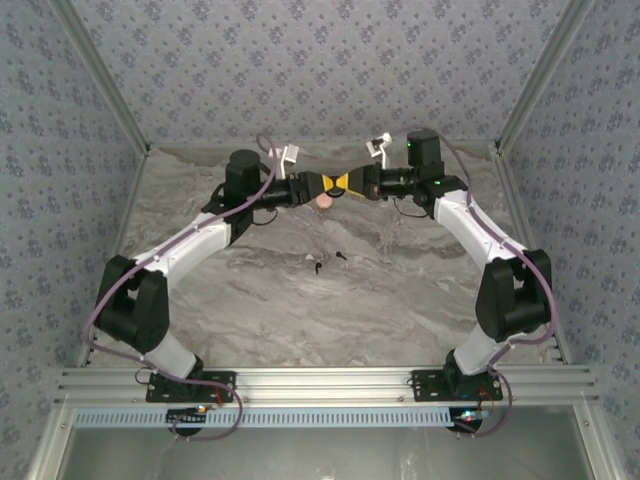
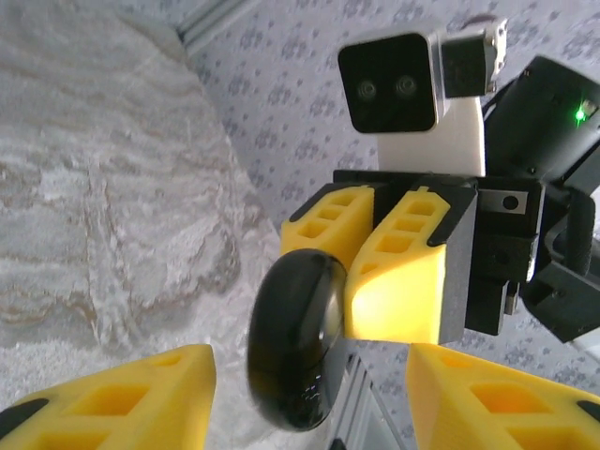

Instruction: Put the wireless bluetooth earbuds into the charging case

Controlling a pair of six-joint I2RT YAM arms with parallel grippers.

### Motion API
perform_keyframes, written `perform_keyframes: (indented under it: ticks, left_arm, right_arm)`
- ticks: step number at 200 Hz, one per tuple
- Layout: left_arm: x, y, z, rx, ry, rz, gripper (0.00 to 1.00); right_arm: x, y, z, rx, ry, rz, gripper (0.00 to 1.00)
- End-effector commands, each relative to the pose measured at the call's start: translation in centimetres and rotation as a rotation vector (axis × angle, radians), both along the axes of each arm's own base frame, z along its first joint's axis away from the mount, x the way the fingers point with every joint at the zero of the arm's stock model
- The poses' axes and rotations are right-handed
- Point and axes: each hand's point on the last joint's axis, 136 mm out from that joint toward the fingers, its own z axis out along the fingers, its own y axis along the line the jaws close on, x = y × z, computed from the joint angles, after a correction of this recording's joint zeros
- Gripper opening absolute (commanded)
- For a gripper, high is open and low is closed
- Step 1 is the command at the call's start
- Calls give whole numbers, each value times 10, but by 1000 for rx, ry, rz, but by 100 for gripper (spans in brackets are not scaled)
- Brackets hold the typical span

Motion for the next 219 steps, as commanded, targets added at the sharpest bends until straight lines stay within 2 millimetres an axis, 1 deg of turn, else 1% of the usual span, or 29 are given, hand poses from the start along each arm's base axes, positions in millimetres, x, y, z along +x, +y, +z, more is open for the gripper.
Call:
perform_keyframes:
  ticks: [1,22,42,73,92,164,192,219]
  left_arm:
    - [0,9,28,-58,-59,76,56]
    - [-3,14,37,-93,-87,106,58]
    - [-12,12,49,-108,-131,95,58]
    - [-19,10,60,-109,-172,81,58]
    - [-21,11,63,-116,-184,80,57]
    - [-23,10,71,-138,-199,75,46]
    - [-23,9,70,-136,-194,76,42]
    - [-24,9,69,-136,-194,76,40]
  right_arm:
    - [-4,-2,41,49,-85,-35,18]
    - [-8,1,57,62,-116,-49,18]
    - [-11,5,68,78,-131,-58,18]
    - [-15,11,76,97,-142,-50,19]
    - [-18,15,78,103,-148,-37,19]
    - [-22,20,79,107,-146,-21,19]
    - [-24,22,78,107,-146,-14,19]
    - [-26,23,77,104,-143,-8,19]
